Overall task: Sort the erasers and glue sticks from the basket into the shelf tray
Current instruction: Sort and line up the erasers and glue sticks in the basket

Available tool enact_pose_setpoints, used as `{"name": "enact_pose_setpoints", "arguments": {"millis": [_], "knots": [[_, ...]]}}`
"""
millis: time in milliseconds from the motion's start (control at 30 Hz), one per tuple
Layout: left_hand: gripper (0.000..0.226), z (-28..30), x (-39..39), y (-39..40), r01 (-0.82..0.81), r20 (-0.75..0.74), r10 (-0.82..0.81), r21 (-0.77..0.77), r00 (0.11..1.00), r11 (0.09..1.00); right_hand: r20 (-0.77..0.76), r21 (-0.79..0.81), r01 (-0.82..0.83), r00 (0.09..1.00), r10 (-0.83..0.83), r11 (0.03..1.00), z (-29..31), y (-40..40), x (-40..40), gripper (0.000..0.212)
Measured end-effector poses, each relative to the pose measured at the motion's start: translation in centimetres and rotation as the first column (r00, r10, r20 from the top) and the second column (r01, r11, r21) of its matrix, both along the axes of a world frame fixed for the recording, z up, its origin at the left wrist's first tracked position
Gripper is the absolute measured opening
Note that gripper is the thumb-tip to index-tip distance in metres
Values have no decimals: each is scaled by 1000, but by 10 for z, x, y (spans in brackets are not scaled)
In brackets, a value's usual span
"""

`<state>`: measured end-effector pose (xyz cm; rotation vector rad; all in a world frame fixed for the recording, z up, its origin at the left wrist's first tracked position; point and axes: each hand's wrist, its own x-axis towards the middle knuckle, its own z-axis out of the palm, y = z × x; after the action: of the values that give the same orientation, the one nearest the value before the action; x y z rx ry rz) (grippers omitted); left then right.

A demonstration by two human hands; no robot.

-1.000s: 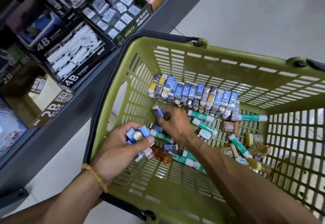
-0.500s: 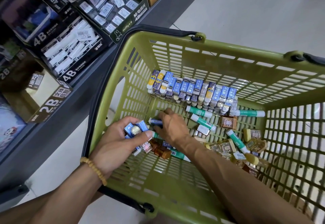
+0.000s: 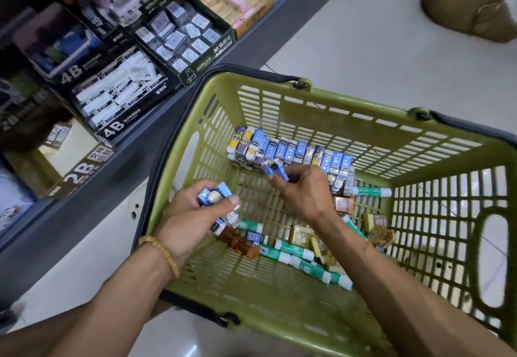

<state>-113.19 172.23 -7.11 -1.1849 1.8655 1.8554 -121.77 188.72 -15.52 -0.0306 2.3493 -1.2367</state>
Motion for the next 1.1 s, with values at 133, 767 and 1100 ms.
{"name": "enact_pose_setpoints", "arguments": {"millis": [133,767,1100], "knots": [[15,-2,-9,1,20,-14,-20,-9,1000,1000,-41,143,129,991,-125,981,4,-11,-24,42],[21,-21,-22,-11,123,8,-122,-38,992,992,26,85,356,933,-360,930,5,-36,-36,44],[28,-19,-24,-9,78,-2,-78,133,997,988,-103,58,288,954,-281,956,6,-39,-42,38]]}}
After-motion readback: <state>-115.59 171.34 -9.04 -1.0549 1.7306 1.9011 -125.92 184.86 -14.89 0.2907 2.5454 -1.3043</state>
